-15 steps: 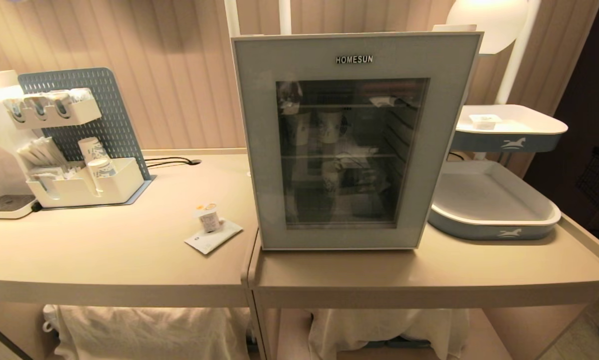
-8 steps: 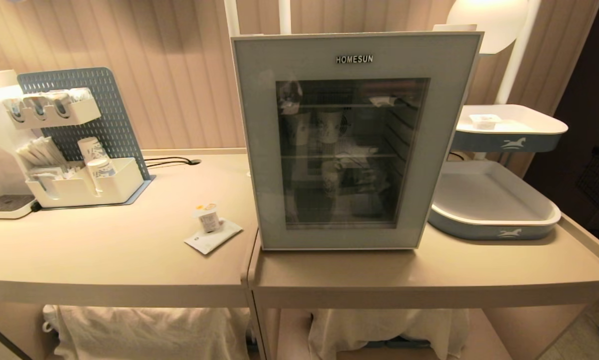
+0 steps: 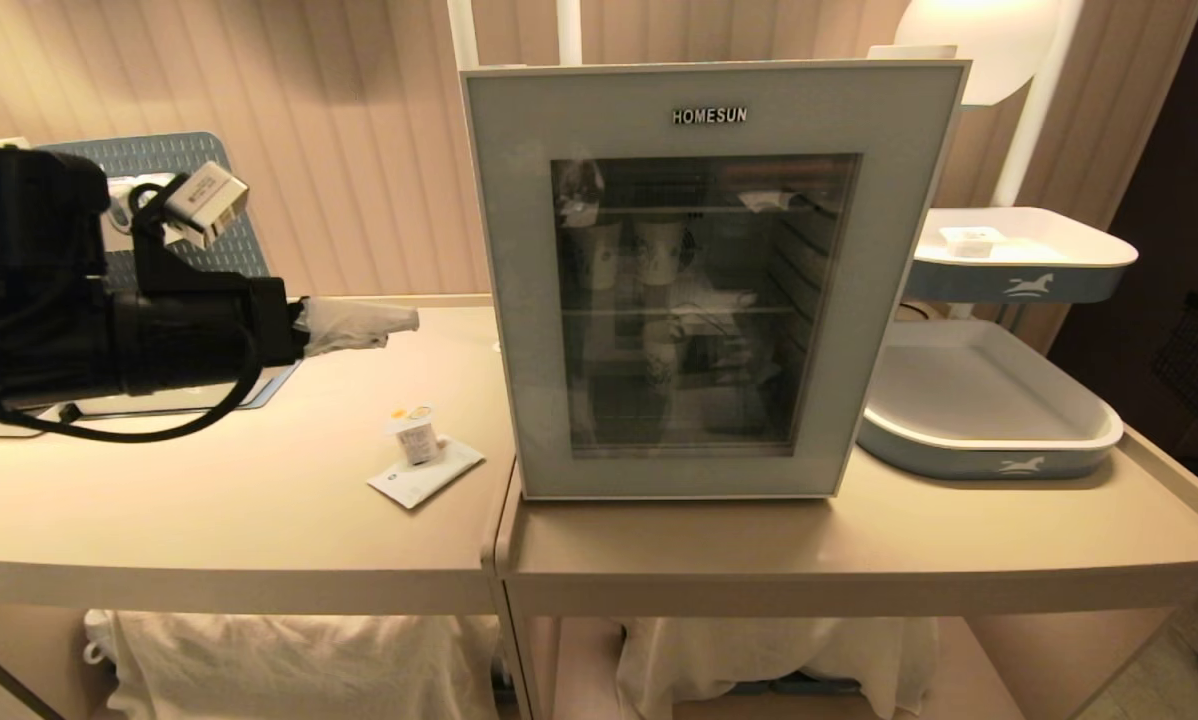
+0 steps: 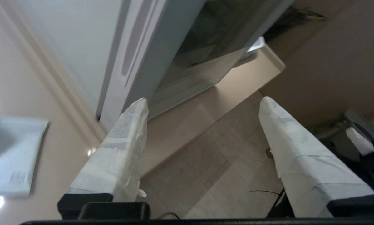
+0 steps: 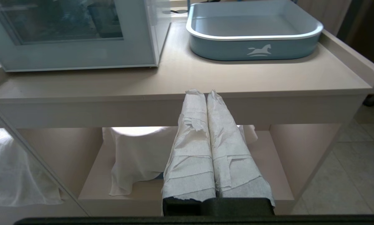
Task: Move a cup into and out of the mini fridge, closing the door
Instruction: Open the freezer door
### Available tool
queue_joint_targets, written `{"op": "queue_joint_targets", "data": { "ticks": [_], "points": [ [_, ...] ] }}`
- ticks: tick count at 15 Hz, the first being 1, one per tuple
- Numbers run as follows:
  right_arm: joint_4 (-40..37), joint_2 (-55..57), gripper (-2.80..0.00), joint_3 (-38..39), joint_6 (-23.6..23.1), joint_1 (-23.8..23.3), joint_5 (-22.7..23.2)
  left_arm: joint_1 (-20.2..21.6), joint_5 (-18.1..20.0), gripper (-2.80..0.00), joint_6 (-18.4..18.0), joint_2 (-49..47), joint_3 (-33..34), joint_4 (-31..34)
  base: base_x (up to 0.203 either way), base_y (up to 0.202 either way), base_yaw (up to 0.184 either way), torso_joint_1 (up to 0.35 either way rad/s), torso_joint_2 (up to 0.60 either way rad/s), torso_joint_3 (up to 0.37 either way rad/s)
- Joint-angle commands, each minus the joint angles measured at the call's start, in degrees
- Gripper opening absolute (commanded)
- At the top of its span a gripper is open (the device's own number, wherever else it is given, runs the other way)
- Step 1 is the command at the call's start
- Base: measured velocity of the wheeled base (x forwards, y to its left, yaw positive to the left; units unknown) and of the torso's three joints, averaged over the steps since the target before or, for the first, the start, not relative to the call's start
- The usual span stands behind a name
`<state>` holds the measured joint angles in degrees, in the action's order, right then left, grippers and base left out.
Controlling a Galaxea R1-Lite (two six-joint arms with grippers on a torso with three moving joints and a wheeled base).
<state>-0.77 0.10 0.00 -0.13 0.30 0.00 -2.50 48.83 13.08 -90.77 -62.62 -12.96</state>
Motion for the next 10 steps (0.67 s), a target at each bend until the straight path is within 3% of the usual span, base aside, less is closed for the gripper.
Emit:
{"op": "queue_joint_targets", "data": {
  "ticks": [1,2,6,10],
  "points": [
    [-0.02,0.08,-2.80,0.00,-0.04,0.05,0.00,1.47,4.80,0.00,1.07,-6.59,7.40,-30.94,0.000,0.000,0.000,0.000,0.00,0.000],
    [-0.02,0.08,-2.80,0.00,-0.04,0.05,0.00,1.70,6.16,0.00,2.53,-8.16,9.98,-36.83,0.000,0.000,0.000,0.000,0.00,0.000],
    [-0.02,0.08,-2.80,0.00,-0.04,0.05,0.00,0.68,8.91,0.00,3.57,-17.29,8.80,-46.41,0.000,0.000,0.000,0.000,0.00,0.000],
    [-0.02,0.08,-2.80,0.00,-0.04,0.05,0.00,-2.17,8.54,0.00,4.02,-21.85,5.55,-49.27,0.000,0.000,0.000,0.000,0.00,0.000]
  ]
}}
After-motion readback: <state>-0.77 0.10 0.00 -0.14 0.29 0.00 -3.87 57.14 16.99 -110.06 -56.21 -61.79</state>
